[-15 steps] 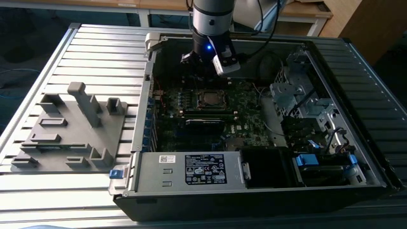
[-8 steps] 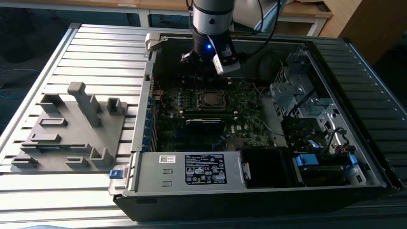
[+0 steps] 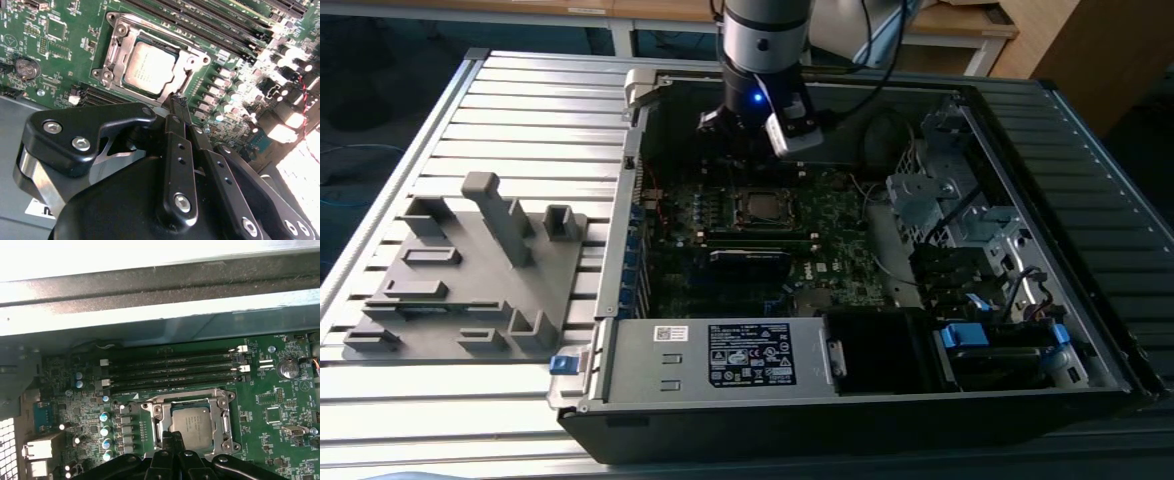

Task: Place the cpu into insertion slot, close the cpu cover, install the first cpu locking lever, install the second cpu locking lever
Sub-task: 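Install the first cpu locking lever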

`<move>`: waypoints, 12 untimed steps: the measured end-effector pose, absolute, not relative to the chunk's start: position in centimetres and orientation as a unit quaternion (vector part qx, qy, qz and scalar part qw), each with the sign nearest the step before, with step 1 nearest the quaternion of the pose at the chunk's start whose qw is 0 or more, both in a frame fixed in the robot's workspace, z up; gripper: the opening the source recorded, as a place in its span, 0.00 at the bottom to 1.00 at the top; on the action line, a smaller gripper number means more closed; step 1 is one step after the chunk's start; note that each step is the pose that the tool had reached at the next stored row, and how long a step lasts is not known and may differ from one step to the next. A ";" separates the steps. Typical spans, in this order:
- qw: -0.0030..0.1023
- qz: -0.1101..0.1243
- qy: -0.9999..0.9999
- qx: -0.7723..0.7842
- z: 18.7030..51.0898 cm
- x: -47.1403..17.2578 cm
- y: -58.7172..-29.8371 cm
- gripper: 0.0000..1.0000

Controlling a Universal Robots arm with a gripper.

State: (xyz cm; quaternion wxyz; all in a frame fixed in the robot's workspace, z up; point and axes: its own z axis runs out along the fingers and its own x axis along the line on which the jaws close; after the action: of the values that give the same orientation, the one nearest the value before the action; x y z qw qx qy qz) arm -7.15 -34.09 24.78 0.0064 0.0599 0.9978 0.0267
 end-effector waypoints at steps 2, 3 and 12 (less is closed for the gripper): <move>0.006 0.027 0.998 0.060 24.8 -7.4 -34.1 0.11; 0.006 0.027 0.998 0.060 24.8 -7.6 -34.1 0.11; 0.006 0.027 0.998 0.060 24.8 -9.4 -34.1 0.11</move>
State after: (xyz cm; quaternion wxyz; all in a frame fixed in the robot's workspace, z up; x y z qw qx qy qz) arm -9.40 -34.09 24.77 0.0065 0.0599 0.9978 0.0267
